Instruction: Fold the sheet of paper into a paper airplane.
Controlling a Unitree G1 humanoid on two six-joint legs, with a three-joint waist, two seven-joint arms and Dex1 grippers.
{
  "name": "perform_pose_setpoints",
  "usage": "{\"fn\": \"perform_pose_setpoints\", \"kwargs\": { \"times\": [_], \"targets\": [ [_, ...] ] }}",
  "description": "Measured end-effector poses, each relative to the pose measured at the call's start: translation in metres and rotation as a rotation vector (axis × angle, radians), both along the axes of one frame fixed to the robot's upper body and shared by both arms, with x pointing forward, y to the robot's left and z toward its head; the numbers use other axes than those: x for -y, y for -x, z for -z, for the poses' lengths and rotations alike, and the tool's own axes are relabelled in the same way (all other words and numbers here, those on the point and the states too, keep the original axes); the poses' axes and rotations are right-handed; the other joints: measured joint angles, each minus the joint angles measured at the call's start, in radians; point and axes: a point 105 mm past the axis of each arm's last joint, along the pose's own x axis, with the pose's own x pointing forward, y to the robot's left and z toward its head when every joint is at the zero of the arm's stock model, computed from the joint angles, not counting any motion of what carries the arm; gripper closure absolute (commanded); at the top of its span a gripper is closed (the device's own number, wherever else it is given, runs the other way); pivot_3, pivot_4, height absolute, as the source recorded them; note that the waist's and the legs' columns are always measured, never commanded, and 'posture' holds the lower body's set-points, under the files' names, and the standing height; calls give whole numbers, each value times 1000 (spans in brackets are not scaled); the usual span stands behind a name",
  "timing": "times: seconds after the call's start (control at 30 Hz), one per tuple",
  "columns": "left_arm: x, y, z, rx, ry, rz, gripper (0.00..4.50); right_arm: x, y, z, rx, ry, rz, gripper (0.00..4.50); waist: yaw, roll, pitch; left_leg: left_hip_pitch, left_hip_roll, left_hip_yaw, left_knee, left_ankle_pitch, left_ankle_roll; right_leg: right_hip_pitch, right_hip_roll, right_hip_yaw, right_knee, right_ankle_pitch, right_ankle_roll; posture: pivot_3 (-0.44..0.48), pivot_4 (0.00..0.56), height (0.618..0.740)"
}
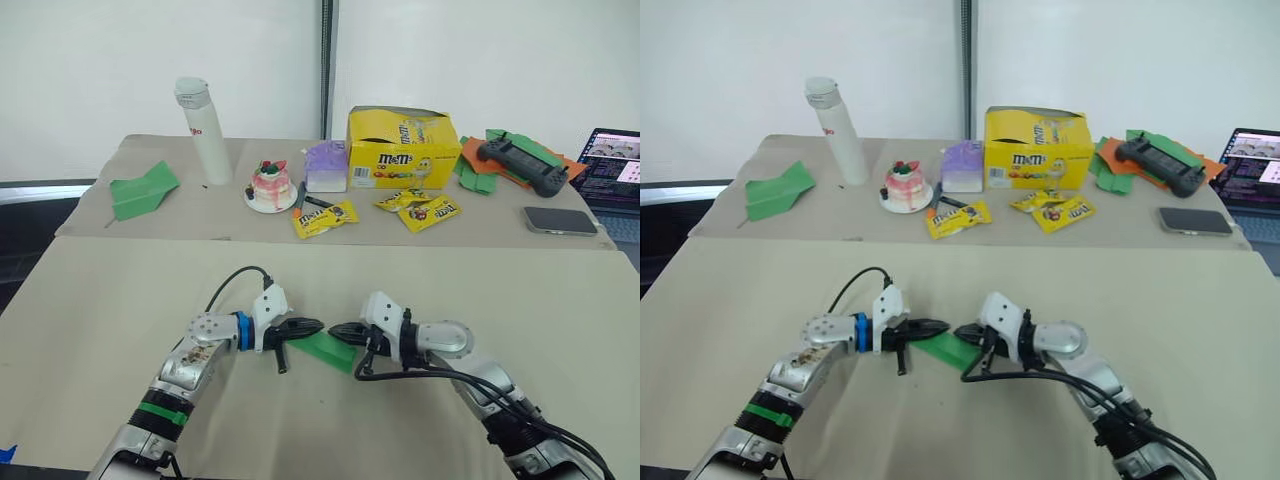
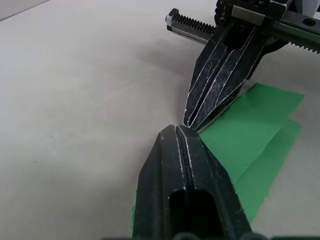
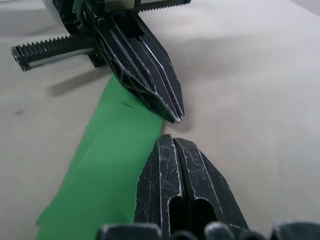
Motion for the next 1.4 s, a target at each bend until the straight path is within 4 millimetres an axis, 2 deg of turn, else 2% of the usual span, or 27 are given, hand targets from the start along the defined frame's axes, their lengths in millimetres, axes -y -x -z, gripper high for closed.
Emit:
{"fn": "perform_pose_setpoints", "kwargs": {
  "times": [0.3, 0.53, 0.7, 0.8, 1.03, 1.2, 1.4],
  "targets": [
    [1, 3, 1, -9, 0, -2, 4500, -3, -2, -2, 34, -10, -11, 4478, -1, 0, 0, -1, 0, 0, 0, 0, 0, -1, 0, 0, 0, 0, 0, 0, 150, 740],
    [1, 4, 2, -13, -1, -3, 4500, -6, 3, -16, 65, -39, -62, 4478, -1, 0, 0, -1, 0, 0, 0, 0, 0, -1, 0, 0, 0, 0, 0, 0, 150, 740],
    [2, 2, 1, -10, 2, -3, 4500, -7, 4, -13, 53, -26, -72, 4478, -1, 0, 0, -1, 0, 0, 0, 0, 0, -1, 0, 0, 0, 0, 0, 0, 150, 740],
    [3, 3, 2, -14, 5, -7, 4500, -9, 4, -2, 26, -1, -69, 4478, -1, 0, 0, -1, 0, 0, 0, 0, 0, -1, 0, 0, -1, 0, 0, 0, 150, 740],
    [1, 4, 4, -30, 4, -18, 4500, -9, 3, 2, 29, 25, -86, 4478, -1, 0, -1, 0, 0, 0, 0, 0, 0, 0, 0, 0, -1, 0, 0, 0, 150, 740],
    [2, 3, 3, -28, 5, -20, 4500, 1, 10, 4, 12, 41, -96, 4478, 2, 0, -1, 0, 0, 0, -1, 0, 0, 1, 0, 0, -2, 0, 0, 0, 150, 740],
    [4, 2, 4, -31, 9, -17, 4500, 29, 26, 10, -26, 54, -58, 4478, 6, 0, -2, 0, 0, 0, -1, 0, 0, 2, -1, -1, -4, 0, 1, 0, 150, 740]
  ]
}}
